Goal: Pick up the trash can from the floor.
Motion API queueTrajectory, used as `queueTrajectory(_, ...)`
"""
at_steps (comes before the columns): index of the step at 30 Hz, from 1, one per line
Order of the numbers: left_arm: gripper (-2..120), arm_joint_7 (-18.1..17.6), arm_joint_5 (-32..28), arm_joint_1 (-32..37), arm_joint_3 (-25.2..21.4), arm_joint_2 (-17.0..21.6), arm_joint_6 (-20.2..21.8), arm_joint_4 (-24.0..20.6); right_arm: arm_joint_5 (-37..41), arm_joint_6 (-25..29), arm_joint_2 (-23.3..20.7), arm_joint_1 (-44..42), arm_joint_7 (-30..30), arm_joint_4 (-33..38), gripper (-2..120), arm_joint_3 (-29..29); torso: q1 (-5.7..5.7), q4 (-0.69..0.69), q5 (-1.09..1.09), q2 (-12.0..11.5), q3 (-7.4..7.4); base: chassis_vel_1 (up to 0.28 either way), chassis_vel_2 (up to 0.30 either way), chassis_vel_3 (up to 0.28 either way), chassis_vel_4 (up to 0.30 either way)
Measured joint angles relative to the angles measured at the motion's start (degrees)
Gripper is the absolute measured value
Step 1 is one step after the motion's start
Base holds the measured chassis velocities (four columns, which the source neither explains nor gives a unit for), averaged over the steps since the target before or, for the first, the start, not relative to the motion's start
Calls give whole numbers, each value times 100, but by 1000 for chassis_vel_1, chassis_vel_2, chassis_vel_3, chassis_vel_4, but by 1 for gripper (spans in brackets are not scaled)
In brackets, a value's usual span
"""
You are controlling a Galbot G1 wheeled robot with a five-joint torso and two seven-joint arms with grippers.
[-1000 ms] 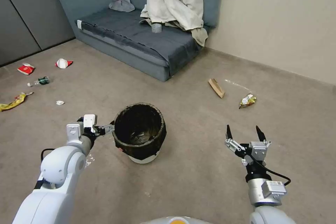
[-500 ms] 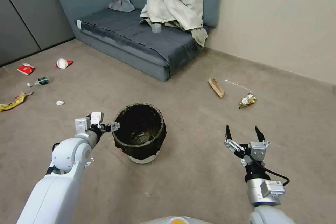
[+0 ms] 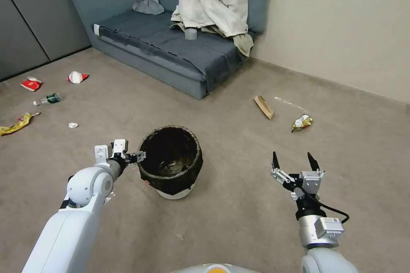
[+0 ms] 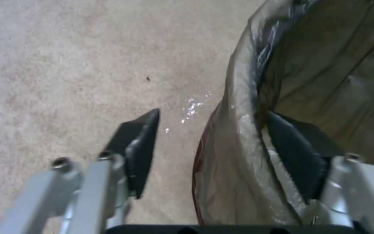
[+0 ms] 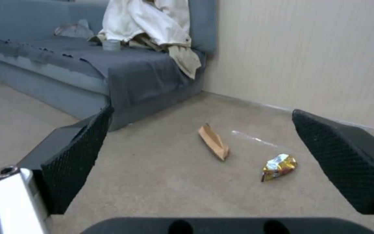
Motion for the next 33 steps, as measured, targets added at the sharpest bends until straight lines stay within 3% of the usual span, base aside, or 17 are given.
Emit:
queueTrajectory(1, 60, 0, 0, 0, 0, 0, 0, 0, 0, 0, 0, 0, 0, 0, 100, 0, 0, 0, 0, 0, 0, 0, 0, 0, 0)
queueTrajectory(3, 41, 5, 4, -20, 42, -21, -2, 66, 3, 0, 0, 9, -9, -2, 100, -2, 0, 0, 0, 0, 0, 0, 0, 0, 0)
queueTrajectory(11, 10, -9, 4, -78, 77, -73, -3, 134, 37, 7, 3, 28, -9, -30, 100, 3, 0, 0, 0, 0, 0, 0, 0, 0, 0)
queueTrajectory(20, 7, -334, -367, 6, 17, -141, -3, -177, 43, 23, 7, 49, -3, -48, 100, 17, 0, 0, 0, 0, 0, 0, 0, 0, 0)
queueTrajectory(26, 6, -689, -1040, 332, -190, -200, -3, -889, 44, 50, 24, 60, 16, -58, 100, 28, 0, 0, 1, 0, 0, 0, 0, 0, 0)
queueTrajectory(33, 6, -827, -1331, 681, -340, -240, -3, -1437, 73, 53, 29, 64, 32, -60, 100, 51, 0, 0, 0, 1, -1, 0, 0, 0, 0)
